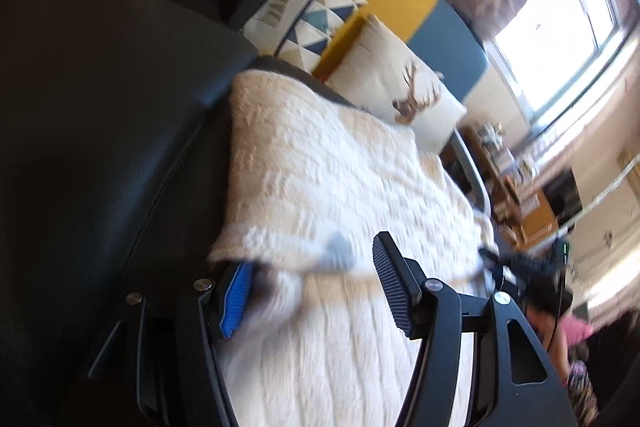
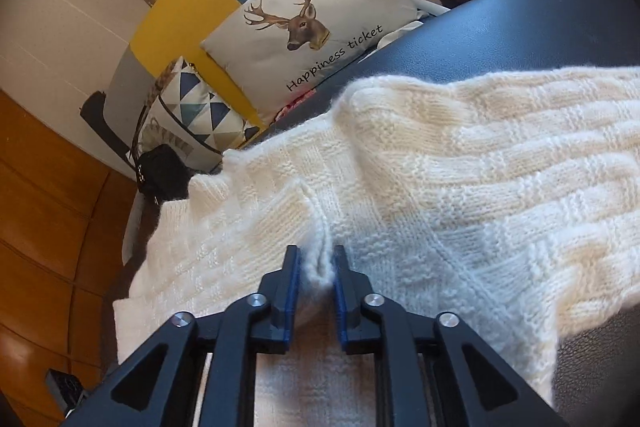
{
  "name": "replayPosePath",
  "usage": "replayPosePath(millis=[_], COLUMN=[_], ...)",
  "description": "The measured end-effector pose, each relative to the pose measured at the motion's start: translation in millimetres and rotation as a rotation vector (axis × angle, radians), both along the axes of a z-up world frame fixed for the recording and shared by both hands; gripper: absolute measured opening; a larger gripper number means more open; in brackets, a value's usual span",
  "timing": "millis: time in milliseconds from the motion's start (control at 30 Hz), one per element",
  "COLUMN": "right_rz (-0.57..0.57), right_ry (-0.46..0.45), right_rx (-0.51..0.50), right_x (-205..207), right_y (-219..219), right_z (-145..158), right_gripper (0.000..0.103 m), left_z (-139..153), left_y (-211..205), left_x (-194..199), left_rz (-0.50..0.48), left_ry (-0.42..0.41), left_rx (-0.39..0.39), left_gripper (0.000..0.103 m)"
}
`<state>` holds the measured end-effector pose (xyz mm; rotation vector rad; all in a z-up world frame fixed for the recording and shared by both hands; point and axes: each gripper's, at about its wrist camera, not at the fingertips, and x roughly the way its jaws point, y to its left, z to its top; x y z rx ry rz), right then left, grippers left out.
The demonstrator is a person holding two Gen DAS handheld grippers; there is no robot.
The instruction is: Fold clothes
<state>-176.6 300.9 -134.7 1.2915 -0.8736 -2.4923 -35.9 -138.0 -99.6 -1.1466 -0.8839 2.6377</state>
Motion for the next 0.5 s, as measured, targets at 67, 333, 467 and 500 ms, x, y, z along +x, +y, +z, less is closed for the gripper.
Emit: replayPosePath(millis=[67,333,467,500], right_rz=[-0.056,0.110,0.289,0.306], right_ry=[0.032,0.230,0.248,0.238], right_rx=[0.053,0.140,0.293,0.313], right_x=[7,33,34,33], right_y=[9,-26,-84,-94], right_z=[11,57,56,54], right_gripper=[0.021,0.025,0.025,0.025], left_z=[4,45,54,52], left_y=[-2,4,48,56], left_x=[18,40,-15,-29], left_rz=[0.005,0.130,0.035,0.035], left_ry=[-0.013,0.146,0.148,0.130], left_rx=[-0.012,-0.022,-0.063,-0.087], left_gripper=[0.061,0.061,0.061,0.061])
